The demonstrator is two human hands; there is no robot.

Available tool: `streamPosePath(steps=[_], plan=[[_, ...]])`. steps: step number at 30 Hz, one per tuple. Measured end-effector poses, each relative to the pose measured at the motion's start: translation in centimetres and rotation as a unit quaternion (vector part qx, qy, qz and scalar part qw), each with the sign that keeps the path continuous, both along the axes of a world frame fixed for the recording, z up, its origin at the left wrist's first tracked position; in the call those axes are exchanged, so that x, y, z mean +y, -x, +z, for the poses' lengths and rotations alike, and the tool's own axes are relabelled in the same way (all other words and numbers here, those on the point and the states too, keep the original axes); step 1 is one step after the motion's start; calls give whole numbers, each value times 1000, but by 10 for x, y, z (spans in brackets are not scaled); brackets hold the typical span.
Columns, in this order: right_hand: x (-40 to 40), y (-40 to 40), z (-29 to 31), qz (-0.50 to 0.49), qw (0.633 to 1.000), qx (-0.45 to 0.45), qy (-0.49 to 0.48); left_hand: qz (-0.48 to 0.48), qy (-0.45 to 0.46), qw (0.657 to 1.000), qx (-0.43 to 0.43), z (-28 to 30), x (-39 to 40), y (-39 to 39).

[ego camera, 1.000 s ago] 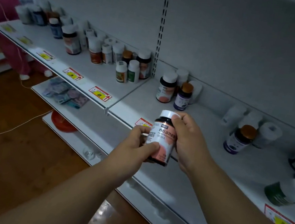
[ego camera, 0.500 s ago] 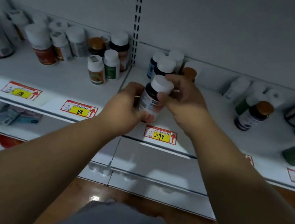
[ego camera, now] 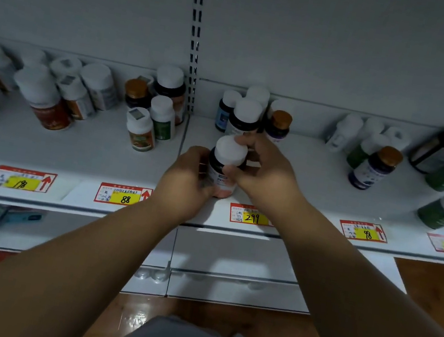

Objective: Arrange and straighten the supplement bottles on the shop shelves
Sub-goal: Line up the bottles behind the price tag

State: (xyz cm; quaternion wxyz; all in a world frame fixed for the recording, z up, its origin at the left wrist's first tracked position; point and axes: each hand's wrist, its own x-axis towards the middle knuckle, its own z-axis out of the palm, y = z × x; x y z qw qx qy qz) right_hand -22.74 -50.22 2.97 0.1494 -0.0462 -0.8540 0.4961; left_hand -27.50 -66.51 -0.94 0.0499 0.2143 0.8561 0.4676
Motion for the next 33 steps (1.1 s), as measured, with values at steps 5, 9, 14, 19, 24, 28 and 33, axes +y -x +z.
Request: streamPosePath(steps=[5, 9, 14, 19, 24, 28, 33], plan=[[-1, 0, 0, -5, 999, -1, -44, -11, 6, 1000, 23, -2, -1, -1], [-2, 1, 0, -17, 998, 1, -68, -12, 10, 1000, 25, -1, -2, -1], [-2, -10, 4, -13, 996, 12, -89, 67, 15, 998, 1, 12, -2, -19], [13, -51, 12, -51, 988, 48, -135, 85, -1, 996, 37, 19, 7, -82], [53, -113, 24, -72, 979, 64, -182, 17, -15, 993, 112, 35, 50, -128], [96, -172, 35, -105, 973, 41, -200, -21, -35, 992, 116, 42, 95, -171], [145, -234, 43, -138, 968, 50, -203, -46, -59, 990, 121, 45, 149, -220]])
